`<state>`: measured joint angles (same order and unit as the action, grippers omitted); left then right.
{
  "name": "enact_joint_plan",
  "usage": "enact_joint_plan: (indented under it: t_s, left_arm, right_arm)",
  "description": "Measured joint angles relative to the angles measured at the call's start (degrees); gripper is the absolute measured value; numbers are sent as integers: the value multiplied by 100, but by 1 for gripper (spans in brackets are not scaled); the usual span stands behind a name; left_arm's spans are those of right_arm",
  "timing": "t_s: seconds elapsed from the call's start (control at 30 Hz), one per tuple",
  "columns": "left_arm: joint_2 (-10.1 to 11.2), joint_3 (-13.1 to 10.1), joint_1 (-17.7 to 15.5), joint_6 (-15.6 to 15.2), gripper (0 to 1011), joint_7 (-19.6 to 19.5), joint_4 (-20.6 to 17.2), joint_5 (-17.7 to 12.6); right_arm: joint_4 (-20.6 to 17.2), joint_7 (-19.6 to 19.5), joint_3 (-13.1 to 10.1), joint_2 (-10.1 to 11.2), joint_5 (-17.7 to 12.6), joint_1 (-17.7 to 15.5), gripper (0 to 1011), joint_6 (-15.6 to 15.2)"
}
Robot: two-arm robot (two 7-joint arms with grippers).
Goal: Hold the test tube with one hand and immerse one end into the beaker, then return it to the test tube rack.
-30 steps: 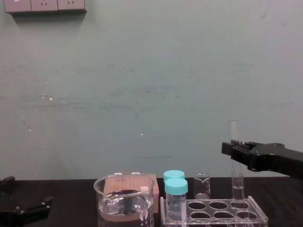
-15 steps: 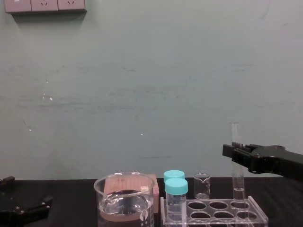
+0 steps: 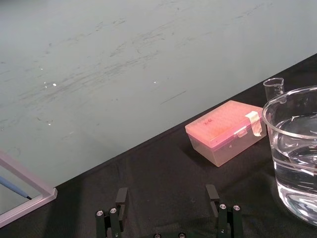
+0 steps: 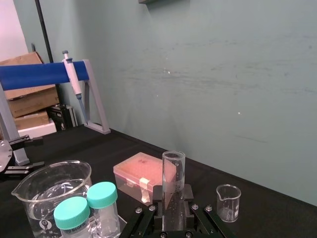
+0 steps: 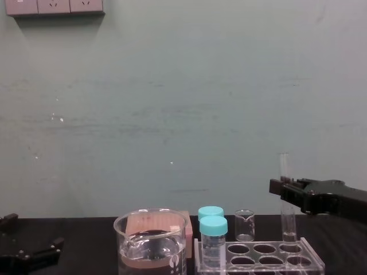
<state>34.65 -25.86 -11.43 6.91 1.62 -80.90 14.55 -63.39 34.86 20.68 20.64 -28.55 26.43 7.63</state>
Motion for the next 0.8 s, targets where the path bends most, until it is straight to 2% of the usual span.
enact_joint_plan:
  t_s: [0.7,0.8]
  left_arm:
    - [0,0,0,0,1000,0,0,0]
    - [0,0,0,0,1000,0,0,0]
  right_arm:
    - [-4,-55,38,27,73,-9,234,-67]
    - [-6,-54,37,26,71,-10,273,-68]
